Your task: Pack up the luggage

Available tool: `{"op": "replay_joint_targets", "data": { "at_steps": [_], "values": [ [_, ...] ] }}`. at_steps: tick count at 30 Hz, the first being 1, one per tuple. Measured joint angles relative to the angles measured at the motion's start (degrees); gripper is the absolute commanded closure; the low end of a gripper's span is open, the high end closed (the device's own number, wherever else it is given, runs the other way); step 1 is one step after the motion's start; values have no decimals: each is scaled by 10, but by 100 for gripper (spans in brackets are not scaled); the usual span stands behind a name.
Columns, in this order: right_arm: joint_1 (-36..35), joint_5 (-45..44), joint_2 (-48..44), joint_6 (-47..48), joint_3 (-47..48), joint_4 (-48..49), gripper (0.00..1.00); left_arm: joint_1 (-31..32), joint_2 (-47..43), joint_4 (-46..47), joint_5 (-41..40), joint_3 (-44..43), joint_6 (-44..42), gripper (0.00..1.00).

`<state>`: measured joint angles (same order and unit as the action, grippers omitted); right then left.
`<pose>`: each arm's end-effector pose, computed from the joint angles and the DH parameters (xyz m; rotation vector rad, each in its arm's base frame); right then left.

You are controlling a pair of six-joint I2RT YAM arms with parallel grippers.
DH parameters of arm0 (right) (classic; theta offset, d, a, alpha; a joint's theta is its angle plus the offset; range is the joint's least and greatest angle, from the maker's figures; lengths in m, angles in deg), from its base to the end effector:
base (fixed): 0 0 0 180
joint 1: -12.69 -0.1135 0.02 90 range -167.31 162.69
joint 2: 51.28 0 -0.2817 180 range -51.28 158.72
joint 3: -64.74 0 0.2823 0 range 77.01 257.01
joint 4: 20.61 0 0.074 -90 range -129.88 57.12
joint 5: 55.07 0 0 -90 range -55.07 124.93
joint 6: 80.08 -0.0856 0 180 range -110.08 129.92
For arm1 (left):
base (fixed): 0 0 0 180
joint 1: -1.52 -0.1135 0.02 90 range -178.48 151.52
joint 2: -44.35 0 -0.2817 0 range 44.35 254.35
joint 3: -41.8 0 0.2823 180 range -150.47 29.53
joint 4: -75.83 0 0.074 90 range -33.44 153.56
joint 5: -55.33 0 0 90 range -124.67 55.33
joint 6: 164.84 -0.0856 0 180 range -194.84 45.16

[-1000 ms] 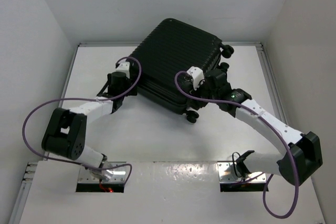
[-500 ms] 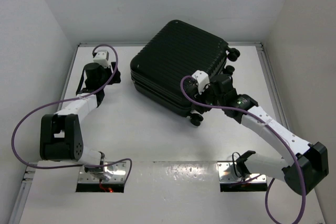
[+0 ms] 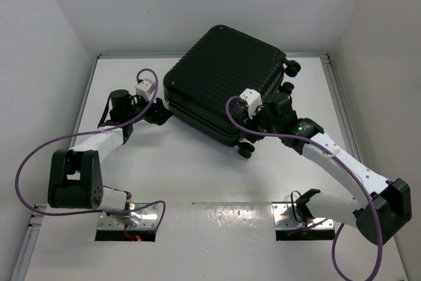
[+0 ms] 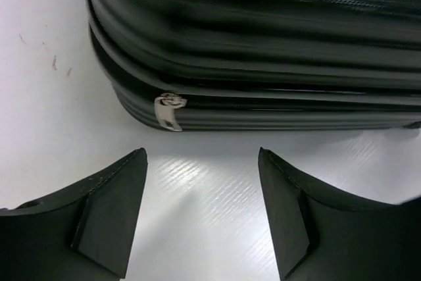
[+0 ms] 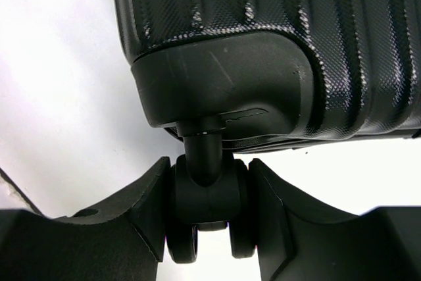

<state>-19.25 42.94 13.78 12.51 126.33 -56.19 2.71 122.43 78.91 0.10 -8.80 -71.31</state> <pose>0.2536 0.1722 0.2518 -0.7490 2.1539 0.4295 0.3426 -0.0559 0.1992 0.3508 1.9423 -0.6566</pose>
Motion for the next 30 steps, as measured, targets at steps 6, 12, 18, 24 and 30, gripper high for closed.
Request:
{"op": "replay_joint_targets", "data": {
  "at_steps": [6, 12, 18, 24, 30],
  "values": [
    [4, 10, -17, 36, -12, -3, 100, -71, 86, -57, 115, -76, -85, 28],
    [18, 10, -43, 61, -25, -22, 100, -114, 175, -151, 225, -153, -216, 33],
    [24, 10, -54, 67, -26, -42, 100, -107, 236, -244, 302, -181, -314, 34],
    [25, 10, -54, 69, -26, -44, 100, -90, 240, -270, 334, -183, -351, 34],
    [26, 10, -54, 69, -26, -44, 100, -78, 254, -279, 348, -205, -362, 35]
  ]
}}
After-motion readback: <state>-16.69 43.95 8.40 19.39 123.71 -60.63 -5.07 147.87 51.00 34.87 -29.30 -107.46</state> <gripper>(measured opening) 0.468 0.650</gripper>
